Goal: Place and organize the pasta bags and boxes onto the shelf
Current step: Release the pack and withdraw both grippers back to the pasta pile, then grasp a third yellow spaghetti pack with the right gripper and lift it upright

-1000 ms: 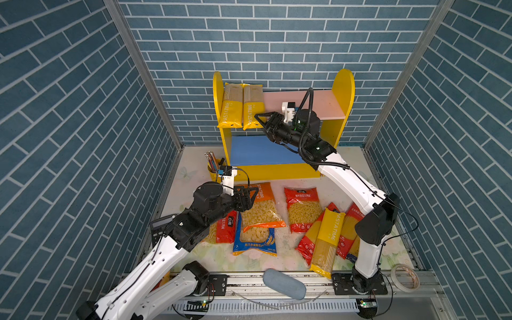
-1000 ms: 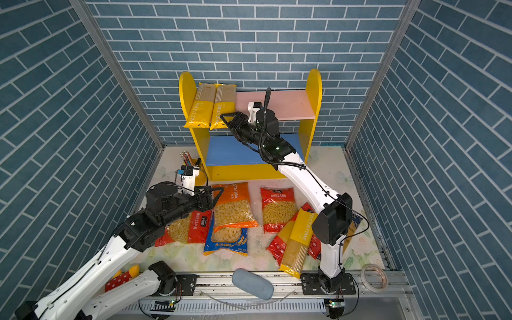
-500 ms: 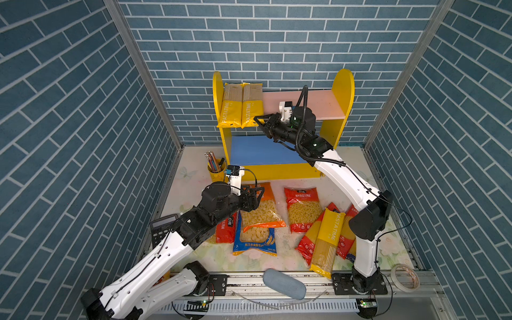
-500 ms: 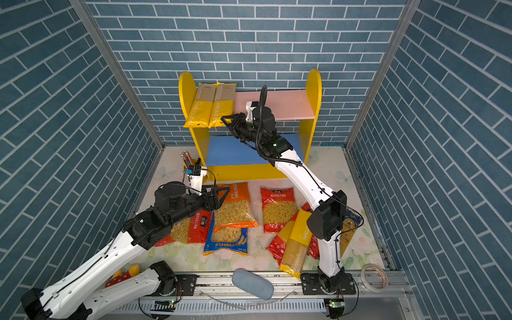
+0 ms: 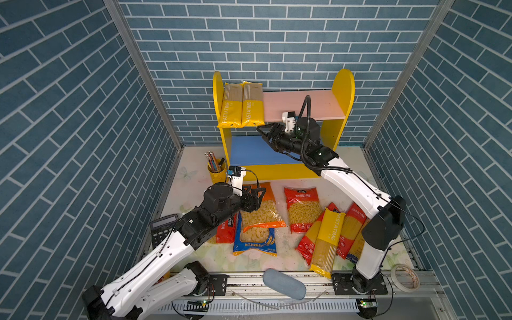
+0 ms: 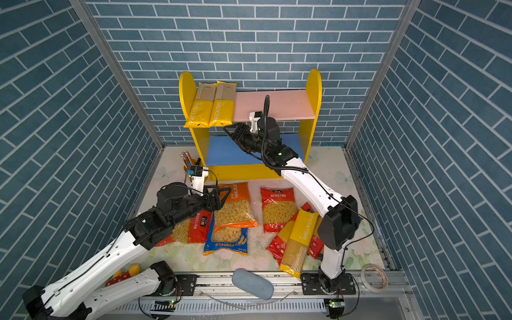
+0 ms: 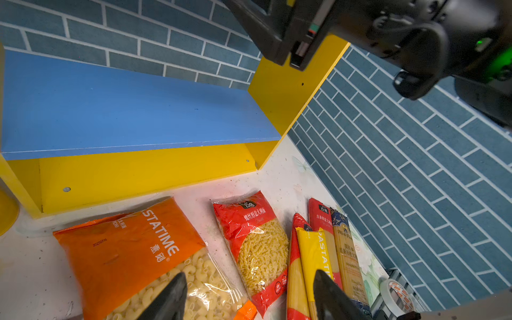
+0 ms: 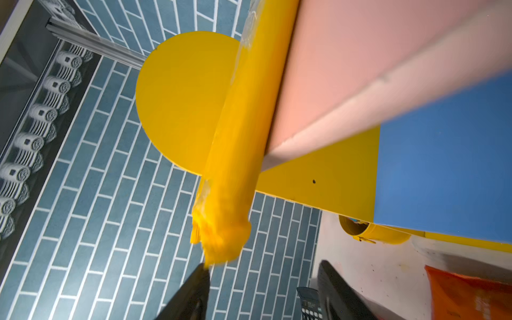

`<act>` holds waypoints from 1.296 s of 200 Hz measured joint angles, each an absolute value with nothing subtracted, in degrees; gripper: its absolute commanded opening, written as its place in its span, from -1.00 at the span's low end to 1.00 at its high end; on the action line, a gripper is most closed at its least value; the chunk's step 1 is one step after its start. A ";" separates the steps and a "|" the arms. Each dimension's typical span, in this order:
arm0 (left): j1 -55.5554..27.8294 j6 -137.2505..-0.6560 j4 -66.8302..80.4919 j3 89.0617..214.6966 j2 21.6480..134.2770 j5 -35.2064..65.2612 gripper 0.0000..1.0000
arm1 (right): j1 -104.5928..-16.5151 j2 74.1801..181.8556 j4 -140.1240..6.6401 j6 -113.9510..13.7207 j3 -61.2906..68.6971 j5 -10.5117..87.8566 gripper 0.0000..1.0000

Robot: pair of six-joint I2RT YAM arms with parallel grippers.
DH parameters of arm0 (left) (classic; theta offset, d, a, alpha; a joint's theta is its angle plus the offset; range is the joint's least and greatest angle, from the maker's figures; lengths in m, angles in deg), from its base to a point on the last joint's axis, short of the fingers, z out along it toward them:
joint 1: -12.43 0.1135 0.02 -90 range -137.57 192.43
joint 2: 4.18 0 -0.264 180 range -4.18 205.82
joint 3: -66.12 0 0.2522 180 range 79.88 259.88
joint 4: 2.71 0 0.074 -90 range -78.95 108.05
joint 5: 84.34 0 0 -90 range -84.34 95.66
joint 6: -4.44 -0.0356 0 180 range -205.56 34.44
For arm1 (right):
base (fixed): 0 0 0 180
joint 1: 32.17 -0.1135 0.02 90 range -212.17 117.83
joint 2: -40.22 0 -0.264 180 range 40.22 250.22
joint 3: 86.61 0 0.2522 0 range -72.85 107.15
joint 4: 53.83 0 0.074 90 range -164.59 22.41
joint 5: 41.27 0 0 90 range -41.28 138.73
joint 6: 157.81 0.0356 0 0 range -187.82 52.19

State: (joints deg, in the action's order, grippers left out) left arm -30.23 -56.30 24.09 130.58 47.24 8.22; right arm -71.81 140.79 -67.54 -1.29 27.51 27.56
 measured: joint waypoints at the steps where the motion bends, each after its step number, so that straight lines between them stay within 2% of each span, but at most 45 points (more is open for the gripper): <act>1: -30.36 -56.39 24.02 130.58 47.30 8.16 0.45 | -71.79 140.25 -67.56 -1.42 26.85 27.49 0.26; 38: -34.38 -58.01 22.97 130.12 49.47 5.71 0.46 | -71.50 126.80 -65.57 -4.16 8.51 26.99 0.25; 59: -37.44 -58.36 21.92 129.31 51.68 4.27 0.46 | -71.42 120.07 -66.60 -6.36 -2.77 28.21 0.16; 102: -45.99 -58.86 17.42 128.94 63.15 2.85 0.48 | -68.27 105.95 -81.05 -11.70 -21.10 34.75 0.10; 151: -50.64 -56.52 12.24 134.20 82.06 8.46 0.43 | -61.23 91.00 -102.90 -15.13 -33.52 39.53 0.30; 177: -51.65 -54.45 9.93 137.83 88.57 12.51 0.42 | -59.00 84.71 -110.49 -15.13 -38.00 42.42 0.61; 193: -52.15 -53.00 8.74 139.49 91.50 14.98 0.41 | -57.38 82.06 -112.24 -15.11 -41.08 43.01 0.67; 241: -52.37 -50.34 8.57 141.05 95.65 18.93 0.41 | -55.37 82.02 -112.21 -14.04 -47.88 41.65 0.68; 259: -52.37 -49.81 8.33 141.05 95.65 19.35 0.41 | -55.31 82.08 -109.00 -13.71 -49.58 39.40 0.56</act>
